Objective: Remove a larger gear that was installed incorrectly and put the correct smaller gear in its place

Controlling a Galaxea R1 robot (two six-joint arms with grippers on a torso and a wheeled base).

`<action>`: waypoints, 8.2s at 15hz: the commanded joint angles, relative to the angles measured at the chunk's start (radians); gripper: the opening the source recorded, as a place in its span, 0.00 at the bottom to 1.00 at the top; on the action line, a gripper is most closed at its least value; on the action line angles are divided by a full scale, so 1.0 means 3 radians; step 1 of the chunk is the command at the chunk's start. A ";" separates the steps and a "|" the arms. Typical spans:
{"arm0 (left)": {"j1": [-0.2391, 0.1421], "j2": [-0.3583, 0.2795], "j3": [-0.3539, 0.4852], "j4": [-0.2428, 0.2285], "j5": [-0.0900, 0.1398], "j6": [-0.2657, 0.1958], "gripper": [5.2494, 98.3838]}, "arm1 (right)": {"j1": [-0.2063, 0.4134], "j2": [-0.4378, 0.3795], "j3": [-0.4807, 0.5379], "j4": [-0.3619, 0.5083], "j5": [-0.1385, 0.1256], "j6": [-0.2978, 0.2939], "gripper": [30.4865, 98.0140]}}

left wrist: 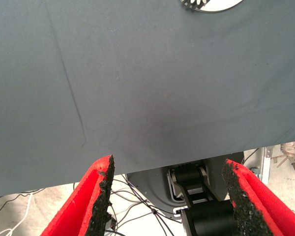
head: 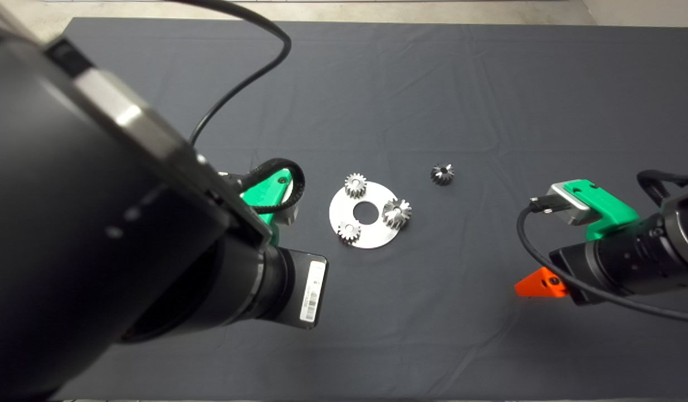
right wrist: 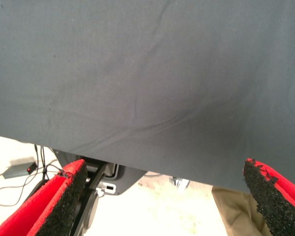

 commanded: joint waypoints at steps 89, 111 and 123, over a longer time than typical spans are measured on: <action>-0.0064 0.0278 -0.0407 -0.0019 0.0242 0.0049 0.53 | 0.0113 0.1643 -0.3164 -0.0077 -0.0340 -0.1459 0.21; -0.0064 0.0528 -0.0546 -0.0019 0.0237 0.0121 0.53 | -0.0808 -0.0512 -0.2473 -0.0599 -0.0325 -0.1787 0.23; -0.0064 0.0565 -0.0592 -0.0019 0.0242 0.0162 0.53 | -0.0777 -0.0353 -0.2360 -0.0599 -0.0335 -0.1761 0.36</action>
